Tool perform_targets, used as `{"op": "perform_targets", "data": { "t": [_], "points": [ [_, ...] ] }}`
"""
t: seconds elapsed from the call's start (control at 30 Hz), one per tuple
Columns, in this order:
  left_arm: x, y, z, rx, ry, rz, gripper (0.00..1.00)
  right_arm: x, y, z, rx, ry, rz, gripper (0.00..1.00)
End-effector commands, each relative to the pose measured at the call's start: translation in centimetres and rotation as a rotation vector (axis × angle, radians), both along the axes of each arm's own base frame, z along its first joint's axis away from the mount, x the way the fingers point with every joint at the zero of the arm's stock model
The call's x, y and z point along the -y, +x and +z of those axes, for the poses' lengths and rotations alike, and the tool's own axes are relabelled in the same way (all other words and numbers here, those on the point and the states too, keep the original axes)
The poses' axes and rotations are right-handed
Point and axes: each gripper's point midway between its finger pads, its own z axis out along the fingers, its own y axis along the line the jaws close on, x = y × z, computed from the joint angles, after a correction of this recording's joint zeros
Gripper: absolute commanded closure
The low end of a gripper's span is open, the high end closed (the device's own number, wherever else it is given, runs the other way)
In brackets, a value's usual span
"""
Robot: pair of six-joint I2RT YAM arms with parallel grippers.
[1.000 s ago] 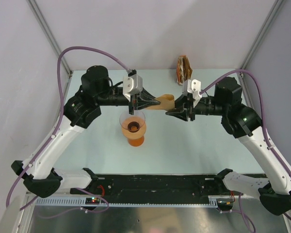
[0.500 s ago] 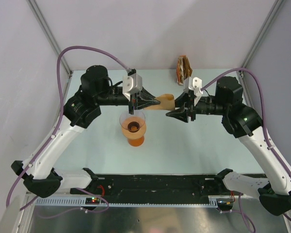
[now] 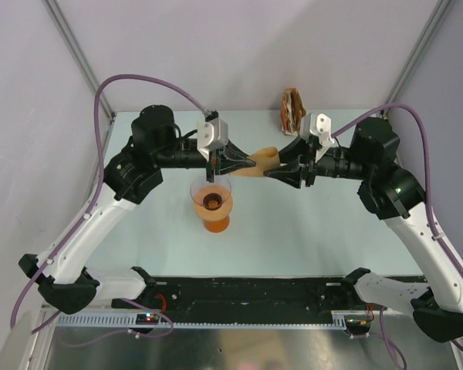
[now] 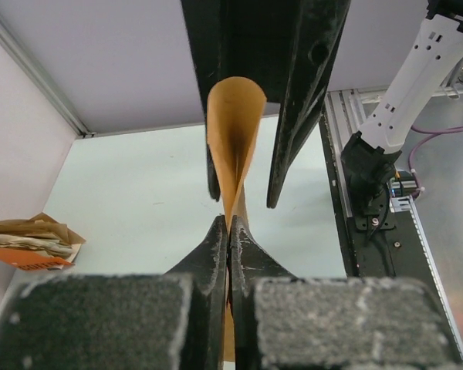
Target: Place the coffee filter in the dripper
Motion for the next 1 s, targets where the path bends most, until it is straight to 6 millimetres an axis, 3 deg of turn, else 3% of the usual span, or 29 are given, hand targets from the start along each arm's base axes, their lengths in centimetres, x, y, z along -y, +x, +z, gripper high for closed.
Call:
{"op": "perform_targets", "data": {
  "t": [0.0, 0.07, 0.13, 0.2, 0.3, 0.33, 0.43, 0.53, 0.63, 0.73, 0.77, 0.83, 0.97],
  "points": [
    [-0.2, -0.2, 0.2, 0.023, -0.01, -0.005, 1.0, 0.2, -1.0, 4.2, 0.104, 0.079, 0.005, 0.69],
    [-0.1, -0.2, 0.2, 0.025, -0.009, -0.005, 1.0, 0.2, -1.1, 4.4, 0.112, 0.08, 0.012, 0.92],
    [-0.1, -0.1, 0.1, 0.027, -0.007, -0.006, 1.0, 0.2, -1.1, 4.4, 0.113, 0.076, 0.021, 0.98],
    [-0.1, -0.1, 0.0, 0.03, -0.005, -0.005, 1.0, 0.2, -1.2, 4.5, 0.115, 0.078, 0.026, 0.99],
    [-0.1, 0.0, -0.3, 0.032, 0.0, -0.004, 1.0, 0.3, -1.3, 4.9, 0.123, 0.086, 0.024, 0.72],
    [-0.1, 0.0, -0.4, 0.033, 0.001, -0.005, 1.0, 0.3, -1.2, 5.1, 0.124, 0.091, 0.02, 0.68],
    [-0.1, 0.1, -0.6, 0.036, 0.005, -0.004, 1.0, 0.3, -1.2, 5.5, 0.131, 0.101, 0.015, 0.75],
    [-0.1, 0.1, -0.7, 0.038, 0.007, -0.003, 1.0, 0.3, -1.3, 5.6, 0.138, 0.102, 0.031, 0.95],
    [-0.1, 0.2, -0.7, 0.039, 0.007, -0.001, 1.0, 0.4, -1.4, 5.3, 0.129, 0.097, 0.046, 0.99],
    [-0.1, 0.1, 0.0, 0.033, -0.004, 0.006, 1.0, 0.6, -0.7, 4.6, 0.108, 0.076, 0.011, 0.54],
    [-0.1, 0.1, 0.2, 0.03, -0.008, 0.006, 1.0, 0.7, -0.5, 4.0, 0.095, 0.063, -0.003, 0.46],
    [-0.2, 0.1, 0.9, 0.023, -0.019, 0.012, 1.0, 1.0, 0.0, 2.3, 0.064, 0.022, -0.027, 0.41],
    [-0.3, 0.0, 1.7, 0.027, -0.033, 0.012, 1.0, 1.4, 0.5, -1.1, 0.013, -0.044, -0.036, 0.54]
  ]
}}
